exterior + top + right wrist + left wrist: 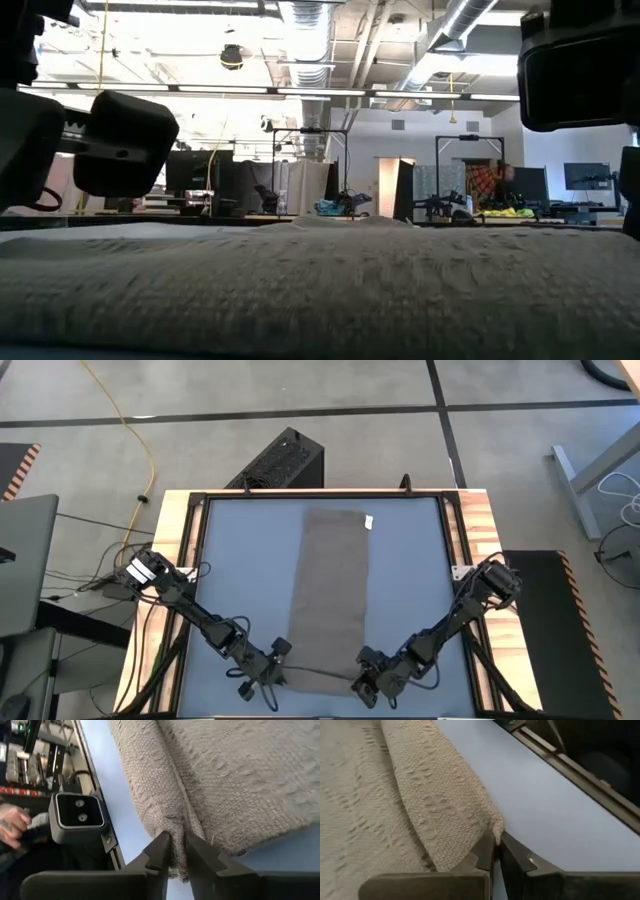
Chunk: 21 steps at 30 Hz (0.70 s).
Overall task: Roll towel
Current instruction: Roll the gray towel
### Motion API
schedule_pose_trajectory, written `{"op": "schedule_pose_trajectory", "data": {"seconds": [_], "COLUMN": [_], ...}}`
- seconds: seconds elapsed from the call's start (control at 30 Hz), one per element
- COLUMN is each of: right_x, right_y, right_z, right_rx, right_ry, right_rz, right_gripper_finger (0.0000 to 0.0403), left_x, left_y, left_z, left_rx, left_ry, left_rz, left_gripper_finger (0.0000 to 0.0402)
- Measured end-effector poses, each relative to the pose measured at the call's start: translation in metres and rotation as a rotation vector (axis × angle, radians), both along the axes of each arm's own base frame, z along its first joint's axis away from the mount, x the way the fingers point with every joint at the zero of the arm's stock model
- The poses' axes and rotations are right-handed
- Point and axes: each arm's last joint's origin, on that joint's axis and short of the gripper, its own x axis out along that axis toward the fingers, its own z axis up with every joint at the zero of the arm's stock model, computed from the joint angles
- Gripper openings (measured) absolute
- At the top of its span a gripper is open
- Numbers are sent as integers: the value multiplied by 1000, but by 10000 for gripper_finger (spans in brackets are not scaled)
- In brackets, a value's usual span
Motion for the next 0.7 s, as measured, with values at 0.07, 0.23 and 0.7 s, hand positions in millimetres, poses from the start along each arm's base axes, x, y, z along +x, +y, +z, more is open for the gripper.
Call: {"op": "schedule_pose_trajectory", "data": {"seconds": [0.07,0.23,0.7], "right_x": [1,-1,-7], "right_y": [-1,-5,9], "right_z": [2,18,64], "right_rx": [-4,-38,-328], "right_ry": [-4,-34,-424], "right_rz": [31,84,365], "right_gripper_finger": [95,117,117], "left_x": [0,1,5], "left_y": [0,1,10], "left_z": [0,2,18], "left_rx": [-22,-61,-172], "left_ry": [15,38,73], "left_rz": [-2,-4,25], "left_gripper_finger": [3,1,0]}}
